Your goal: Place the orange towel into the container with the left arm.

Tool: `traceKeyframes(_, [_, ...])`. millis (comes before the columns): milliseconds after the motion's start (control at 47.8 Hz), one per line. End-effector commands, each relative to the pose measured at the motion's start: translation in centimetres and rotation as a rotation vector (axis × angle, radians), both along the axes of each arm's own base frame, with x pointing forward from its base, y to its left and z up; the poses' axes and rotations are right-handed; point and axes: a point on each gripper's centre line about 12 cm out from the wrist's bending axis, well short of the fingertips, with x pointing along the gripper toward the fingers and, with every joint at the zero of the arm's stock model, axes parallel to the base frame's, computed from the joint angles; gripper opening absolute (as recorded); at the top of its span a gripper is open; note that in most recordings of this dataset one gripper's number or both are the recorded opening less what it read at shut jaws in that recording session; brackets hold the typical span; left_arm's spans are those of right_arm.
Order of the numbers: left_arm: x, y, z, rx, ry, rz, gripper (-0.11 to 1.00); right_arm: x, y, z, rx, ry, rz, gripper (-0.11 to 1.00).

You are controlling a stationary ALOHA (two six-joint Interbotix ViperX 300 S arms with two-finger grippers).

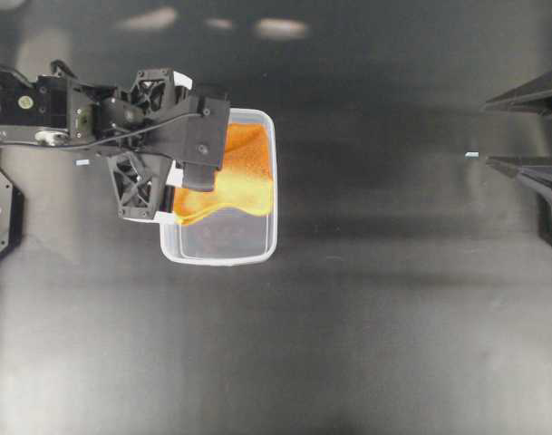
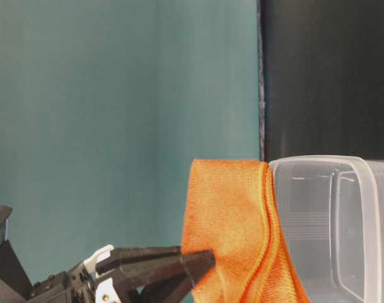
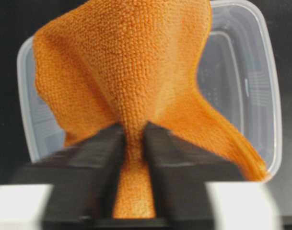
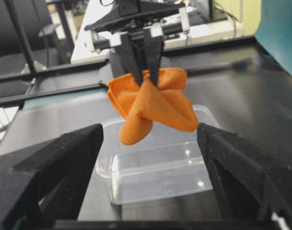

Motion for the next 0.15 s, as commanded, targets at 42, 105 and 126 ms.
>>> traceKeyframes(42, [-0.10, 0.44, 0.11, 0.004, -0.011, 0.011, 0.45, 0.10, -0.07, 0.30, 0.004, -0.013, -0.004, 0.77])
traceKeyframes(105, [-0.11, 0.49, 0.11, 0.003, -0.011, 0.014, 0.63, 0.10, -0.07, 0.30, 0.004, -0.013, -0.004, 0.77])
traceKeyframes(126, [-0.06, 0.55, 0.22, 0.002, -0.014, 0.017, 0.69, 0.09, -0.09, 0.30, 0.005, -0.013, -0.006, 0.77])
